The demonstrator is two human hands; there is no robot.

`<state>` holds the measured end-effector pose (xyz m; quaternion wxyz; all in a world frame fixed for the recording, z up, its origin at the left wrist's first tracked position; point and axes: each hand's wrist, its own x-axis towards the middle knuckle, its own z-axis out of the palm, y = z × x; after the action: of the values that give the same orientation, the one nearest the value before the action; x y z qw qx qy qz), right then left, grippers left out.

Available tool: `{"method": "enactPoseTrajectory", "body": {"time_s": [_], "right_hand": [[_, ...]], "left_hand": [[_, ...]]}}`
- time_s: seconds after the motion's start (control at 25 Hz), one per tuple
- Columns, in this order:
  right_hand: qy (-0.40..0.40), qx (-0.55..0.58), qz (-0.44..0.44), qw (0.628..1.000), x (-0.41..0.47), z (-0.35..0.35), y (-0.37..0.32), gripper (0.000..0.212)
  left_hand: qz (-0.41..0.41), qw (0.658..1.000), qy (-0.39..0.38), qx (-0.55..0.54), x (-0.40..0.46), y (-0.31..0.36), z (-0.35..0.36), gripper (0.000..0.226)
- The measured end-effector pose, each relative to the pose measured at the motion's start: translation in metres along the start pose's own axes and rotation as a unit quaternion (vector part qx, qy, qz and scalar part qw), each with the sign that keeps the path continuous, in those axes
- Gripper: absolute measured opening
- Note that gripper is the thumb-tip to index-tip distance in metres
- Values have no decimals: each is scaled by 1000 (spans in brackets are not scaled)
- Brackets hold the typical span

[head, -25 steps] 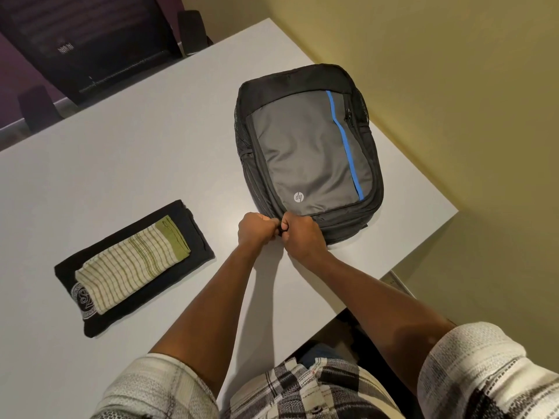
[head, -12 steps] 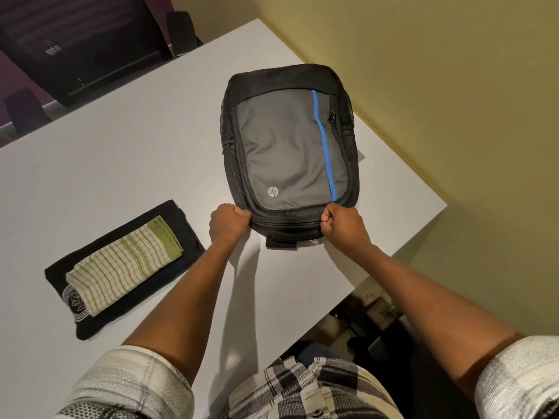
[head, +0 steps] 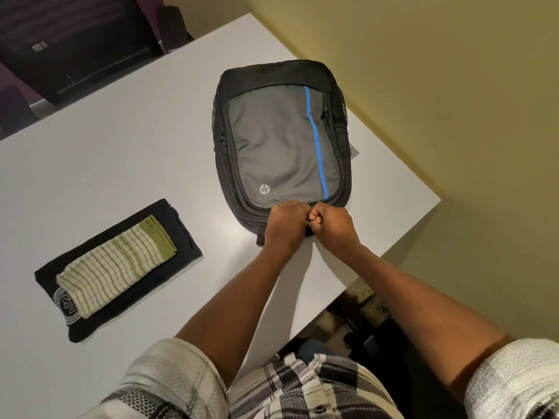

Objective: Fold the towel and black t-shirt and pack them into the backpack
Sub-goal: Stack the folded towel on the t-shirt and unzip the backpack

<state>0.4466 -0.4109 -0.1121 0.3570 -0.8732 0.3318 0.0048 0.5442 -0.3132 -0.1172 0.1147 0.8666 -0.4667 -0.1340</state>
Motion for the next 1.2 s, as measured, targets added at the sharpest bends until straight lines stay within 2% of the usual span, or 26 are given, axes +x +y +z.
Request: {"method": "enactPoseTrajectory", "body": {"time_s": [0.12,0.2,0.36,0.48,0.64,0.76,0.84,0.96,1.2], "right_hand": [[-16,-36,-7,999,1,-4,2,9],[-22,-67,-8,997,4,-13,9,9],[-2,-99,-3,995,8,-33,32,13],[-2,-85,13,996,8,-32,32,14],[-7,-43,26,999,6,-27,25,19],[-7,-33,29,999,6,-25,18,20],[-6,-33,23,999,6,-24,18,24],[-12,-49,-1,999,9,-24,22,19],[-10,-125,-23,992,25,-39,38,17]], "left_hand": [[-7,999,-43,28,6,-5,-11,17],[-41,997,-65,-10,7,-11,-19,19],[-82,988,-112,-64,3,-38,-26,8],[-44,990,-132,-29,6,-39,-34,9],[56,990,-128,-17,16,-8,-31,19],[89,992,-87,32,22,17,-23,17],[77,992,-81,62,24,25,-20,14],[54,991,-100,76,26,26,-20,20],[9,993,-118,-4,35,15,-22,22]]}}
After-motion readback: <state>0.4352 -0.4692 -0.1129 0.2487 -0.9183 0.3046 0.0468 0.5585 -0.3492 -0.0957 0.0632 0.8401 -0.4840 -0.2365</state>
